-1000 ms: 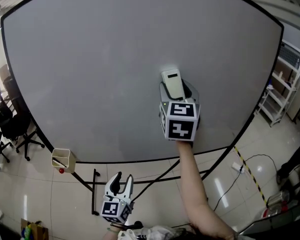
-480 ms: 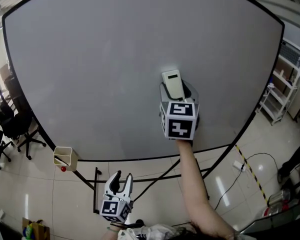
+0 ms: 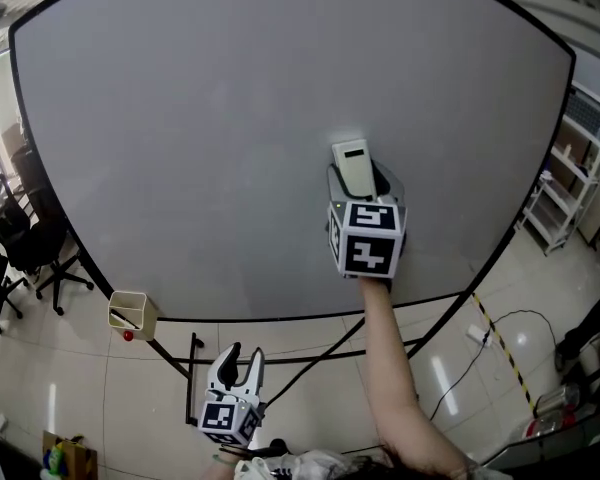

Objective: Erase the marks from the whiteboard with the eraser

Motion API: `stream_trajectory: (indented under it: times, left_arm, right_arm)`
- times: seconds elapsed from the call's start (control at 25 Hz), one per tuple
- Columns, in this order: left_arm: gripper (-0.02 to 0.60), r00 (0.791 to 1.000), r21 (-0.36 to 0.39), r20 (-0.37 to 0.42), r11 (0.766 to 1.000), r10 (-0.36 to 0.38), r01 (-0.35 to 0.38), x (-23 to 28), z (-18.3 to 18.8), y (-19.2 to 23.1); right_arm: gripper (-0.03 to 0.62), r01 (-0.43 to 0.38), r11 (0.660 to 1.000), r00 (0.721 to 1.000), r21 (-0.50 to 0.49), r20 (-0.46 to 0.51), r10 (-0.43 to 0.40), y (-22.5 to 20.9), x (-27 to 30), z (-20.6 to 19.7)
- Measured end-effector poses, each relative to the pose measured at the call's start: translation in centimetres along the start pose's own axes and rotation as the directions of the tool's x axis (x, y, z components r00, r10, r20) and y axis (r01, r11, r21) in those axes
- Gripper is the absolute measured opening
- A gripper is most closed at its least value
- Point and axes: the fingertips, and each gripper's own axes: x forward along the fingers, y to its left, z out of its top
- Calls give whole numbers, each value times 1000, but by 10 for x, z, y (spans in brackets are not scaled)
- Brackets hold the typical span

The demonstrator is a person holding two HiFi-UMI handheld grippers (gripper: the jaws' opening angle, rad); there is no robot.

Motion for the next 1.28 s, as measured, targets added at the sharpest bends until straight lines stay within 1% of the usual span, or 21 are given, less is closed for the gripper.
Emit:
stream_trajectory:
  times: [0.04, 0.08, 0.12, 0.2, 0.24, 0.28, 0.32, 0.44, 0.48, 0.52, 0.56, 0.64, 0.72, 0.76, 0.8, 0.84, 0.96, 1.04, 1.12, 1.2, 1.28]
  left_arm:
    - [153, 1000, 6, 3, 1000, -5, 5, 1, 0, -1]
    - [153, 1000, 11, 6, 1000, -7, 7, 1, 1, -2]
    - [153, 1000, 6, 10, 1000, -4, 4, 1, 4, -2]
    - [153, 1000, -21, 17, 1000, 10, -9, -1, 10, -1]
    - [153, 1000, -29, 17, 999, 16, -16, -2, 10, 0]
    - [153, 1000, -29, 14, 999, 22, -22, -4, 8, 2]
    - [153, 1000, -21, 8, 999, 26, -26, -5, 3, 5]
    - [153, 1000, -3, -7, 1000, 27, -27, -4, -5, 9]
    - [153, 1000, -3, -4, 1000, 25, -25, -2, -3, 7]
    - [153, 1000, 2, -1, 1000, 21, -21, -1, -3, 5]
    - [153, 1000, 5, 3, 1000, 18, -18, 1, -2, 4]
    - [153, 1000, -16, 14, 1000, 25, -25, 2, 5, 1]
    - [153, 999, -28, 16, 999, 35, -34, 0, 7, 3]
    - [153, 999, -24, 12, 999, 38, -37, -1, 5, 5]
    - [153, 999, -22, 6, 999, 41, -41, -1, 2, 8]
    - [153, 999, -27, 2, 999, 45, -45, -1, 1, 8]
    - [153, 999, -37, -4, 998, 45, -45, 3, 2, 5]
    - [153, 999, -27, -8, 999, 33, -34, 6, 0, 2]
    - [153, 1000, -7, -11, 1000, 22, -22, 8, -4, 2]
    - [153, 1000, -14, -12, 1000, 26, -26, 8, -3, 3]
    - [153, 999, -24, -10, 999, 33, -33, 7, -1, 5]
  right_arm:
    - [278, 3, 1000, 1000, 5, -1, -3, 0, 0, -9]
    - [279, -5, 1000, 1000, 13, -30, 5, 5, -3, -34]
    - [279, -21, 1000, 996, 22, -85, 22, 15, -8, -69]
    - [279, -60, 998, 973, 21, -221, 63, 38, -20, -141]
    - [279, -72, 997, 961, 10, -266, 72, 43, -23, -161]
    - [278, -75, 997, 958, 2, -277, 72, 43, -24, -162]
    - [278, -71, 998, 965, 2, -253, 69, 37, -21, -146]
    - [278, -28, 1000, 995, 4, -99, 28, 7, -4, -54]
    - [278, -9, 1000, 998, -6, -63, 8, -3, 1, -34]
    - [278, 5, 1000, 999, -12, -46, -6, -9, 3, -28]
    - [278, 10, 1000, 999, -8, -53, -10, -9, 3, -37]
    - [278, -8, 1000, 990, 20, -140, 11, 3, -4, -94]
    - [279, -41, 998, 964, 47, -259, 52, 22, -17, -155]
    - [278, -53, 997, 953, 49, -297, 66, 28, -21, -170]
    - [278, -60, 997, 948, 47, -310, 71, 28, -21, -171]
    - [276, -58, 997, 952, 43, -298, 68, 24, -19, -160]
    - [277, -32, 999, 985, 39, -167, 38, -1, -3, -85]
    - [278, -18, 999, 992, 43, -126, 23, -9, 1, -66]
    - [278, -20, 999, 985, 45, -171, 28, 0, -4, -96]
    - [279, -52, 998, 956, 37, -289, 60, 25, -13, -155]
    - [278, -87, 996, 925, 10, -370, 84, 46, -18, -187]
